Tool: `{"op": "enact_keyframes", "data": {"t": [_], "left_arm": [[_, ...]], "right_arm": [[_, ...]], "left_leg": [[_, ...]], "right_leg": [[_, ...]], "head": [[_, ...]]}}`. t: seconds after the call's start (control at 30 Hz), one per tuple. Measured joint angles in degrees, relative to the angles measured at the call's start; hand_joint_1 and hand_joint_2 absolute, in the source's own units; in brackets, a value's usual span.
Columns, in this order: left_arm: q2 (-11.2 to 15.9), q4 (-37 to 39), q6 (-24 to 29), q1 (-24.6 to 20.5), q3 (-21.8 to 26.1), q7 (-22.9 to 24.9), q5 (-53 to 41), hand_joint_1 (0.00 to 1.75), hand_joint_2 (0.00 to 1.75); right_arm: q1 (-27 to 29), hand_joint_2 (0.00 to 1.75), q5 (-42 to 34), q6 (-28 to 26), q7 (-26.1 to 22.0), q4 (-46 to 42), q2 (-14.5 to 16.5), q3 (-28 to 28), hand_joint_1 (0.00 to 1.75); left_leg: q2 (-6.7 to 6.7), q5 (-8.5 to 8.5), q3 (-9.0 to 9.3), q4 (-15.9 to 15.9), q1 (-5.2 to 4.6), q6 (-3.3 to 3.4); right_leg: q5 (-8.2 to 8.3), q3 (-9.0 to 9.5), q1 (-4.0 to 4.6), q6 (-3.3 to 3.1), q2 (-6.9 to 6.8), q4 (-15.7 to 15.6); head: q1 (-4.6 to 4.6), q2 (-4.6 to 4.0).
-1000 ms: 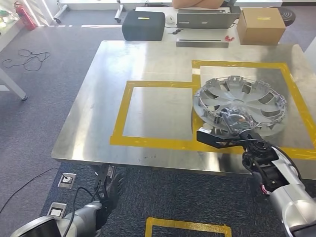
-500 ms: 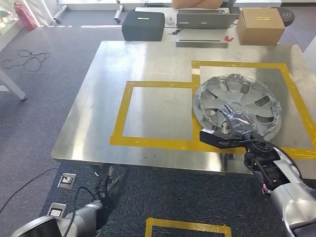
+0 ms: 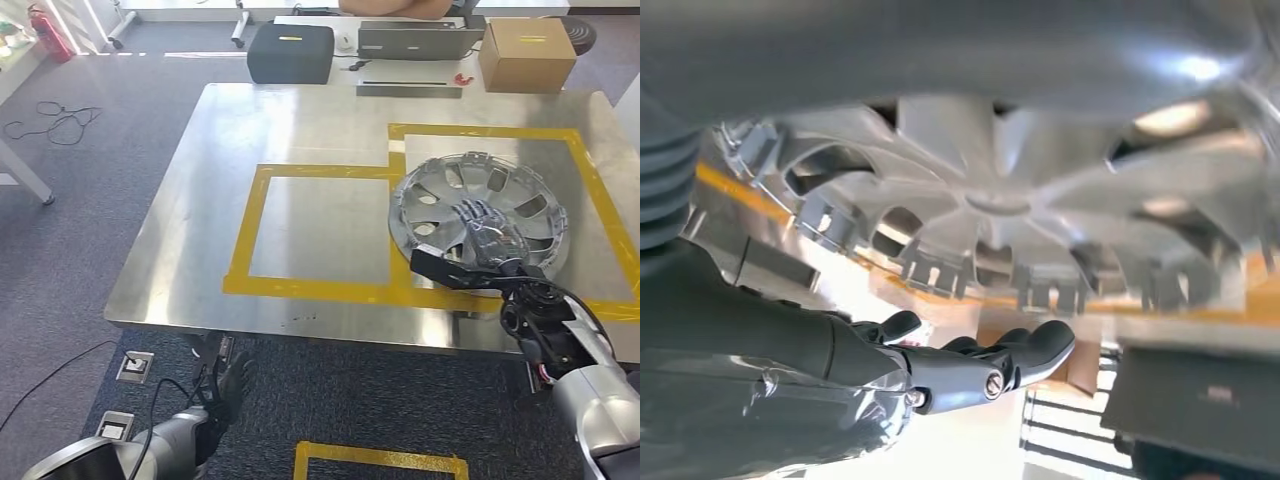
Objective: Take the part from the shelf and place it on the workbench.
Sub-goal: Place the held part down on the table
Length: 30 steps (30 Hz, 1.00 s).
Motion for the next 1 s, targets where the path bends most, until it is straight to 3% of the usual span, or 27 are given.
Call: {"op": "enact_keyframes", "data": {"t": [0.1, 0.3, 0.43, 0.57, 0.73, 1.0], "left_arm": [[0.2, 0.0, 0.0, 0.2, 0.0, -0.3, 0.3, 0.00, 0.00], [0.5, 0.0, 0.0, 0.4, 0.0, -0.6, 0.4, 0.00, 0.00], [0.8, 0.0, 0.0, 0.5, 0.0, -0.7, 0.8, 0.00, 0.00], [1.0, 0.0, 0.0, 0.7, 0.0, -0.8, 1.2, 0.00, 0.00], [1.9, 0.0, 0.0, 1.5, 0.0, -1.1, 1.5, 0.00, 0.00], [3.0, 0.1, 0.2, 2.2, 0.0, -1.9, 2.1, 0.00, 0.00]], "right_arm": [[0.0, 0.00, -7.2, -1.1, -2.9, -2.4, -0.7, -2.5, 0.00], [0.3, 0.00, -14.1, -0.5, -5.6, -7.1, -1.7, -6.2, 0.00], [2.2, 0.00, -33.3, 7.0, -10.2, -13.3, -2.4, -8.6, 0.00], [4.6, 0.00, -50.6, 14.7, -10.9, -21.2, -3.6, -9.5, 0.00], [13.2, 0.00, -70.1, 24.4, -9.2, -38.8, -7.0, -9.9, 0.00], [27.1, 0.00, -76.7, 26.9, -11.8, -54.6, -11.1, -10.2, 0.00]], "left_leg": [[0.01, -0.01, 0.01, 0.0, 0.00, 0.01], [0.06, -0.03, 0.03, 0.0, 0.00, 0.02], [0.07, -0.03, 0.05, 0.0, 0.00, 0.02], [0.09, -0.06, 0.07, 0.0, 0.00, -0.02], [0.19, -0.22, 0.21, 0.0, 0.01, -0.02], [0.28, -0.35, 0.26, 0.0, 0.02, 0.00]], "right_leg": [[0.00, 0.01, 0.00, 0.00, 0.01, 0.0], [0.01, 0.03, 0.00, 0.01, 0.06, 0.0], [0.03, 0.03, 0.00, 0.02, 0.08, 0.0], [0.02, 0.04, 0.01, 0.02, 0.09, 0.0], [-0.06, 0.15, 0.03, 0.03, 0.22, -0.1], [-0.13, 0.21, 0.02, 0.03, 0.28, -0.1]], "head": [[-0.01, 0.00], [-0.01, 0.00], [-0.01, 0.00], [-0.02, 0.00], [0.02, 0.00], [-0.04, 0.00]]}}
